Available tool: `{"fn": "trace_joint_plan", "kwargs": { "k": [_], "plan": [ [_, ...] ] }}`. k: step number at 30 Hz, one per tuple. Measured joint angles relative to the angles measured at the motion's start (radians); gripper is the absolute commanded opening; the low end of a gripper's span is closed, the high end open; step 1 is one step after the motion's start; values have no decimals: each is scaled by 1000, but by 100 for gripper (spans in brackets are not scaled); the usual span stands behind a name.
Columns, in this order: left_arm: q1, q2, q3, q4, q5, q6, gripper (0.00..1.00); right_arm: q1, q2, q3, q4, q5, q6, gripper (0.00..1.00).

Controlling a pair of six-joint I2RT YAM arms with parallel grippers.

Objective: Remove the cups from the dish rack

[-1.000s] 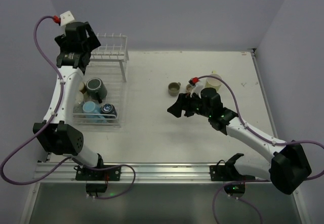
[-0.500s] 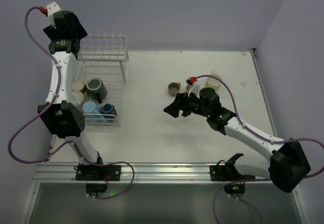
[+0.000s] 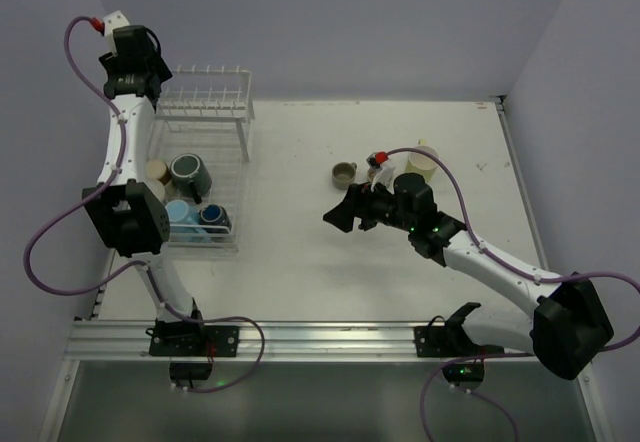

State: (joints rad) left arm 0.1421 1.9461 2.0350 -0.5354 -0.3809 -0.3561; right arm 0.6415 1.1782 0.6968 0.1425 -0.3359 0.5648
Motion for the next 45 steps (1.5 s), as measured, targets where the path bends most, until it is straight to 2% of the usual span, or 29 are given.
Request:
{"fn": "trace_joint_plan", "kwargs": {
  "k": [6,9,12,15,24,33,38,45],
  "plan": [
    [0,26,4,9,3,2,54,0,0,0,0,0,0,79],
    [0,27,4,19,8,2,42,1,0,0,-1,0,-1,79],
    [0,27,1,26,12,3,25,2,-2,2,-6,1,-5,79],
    [0,27,-4,36,15,2,19,2,-2,7,-11,0,-5,79],
    [0,-32,-21,56,84,-27,16,2,-2,80,-10,-15,6,83],
    [-2,-296,-153,143,190,-100,15,2,-1,128,54,-74,49,84],
    [-25,-510,-378,243,310,-182,15,2,-19,132,118,-88,99,79],
    [-129,-797,-834,448,593,-418,15,10,-60,131,283,-105,200,75]
  ]
}}
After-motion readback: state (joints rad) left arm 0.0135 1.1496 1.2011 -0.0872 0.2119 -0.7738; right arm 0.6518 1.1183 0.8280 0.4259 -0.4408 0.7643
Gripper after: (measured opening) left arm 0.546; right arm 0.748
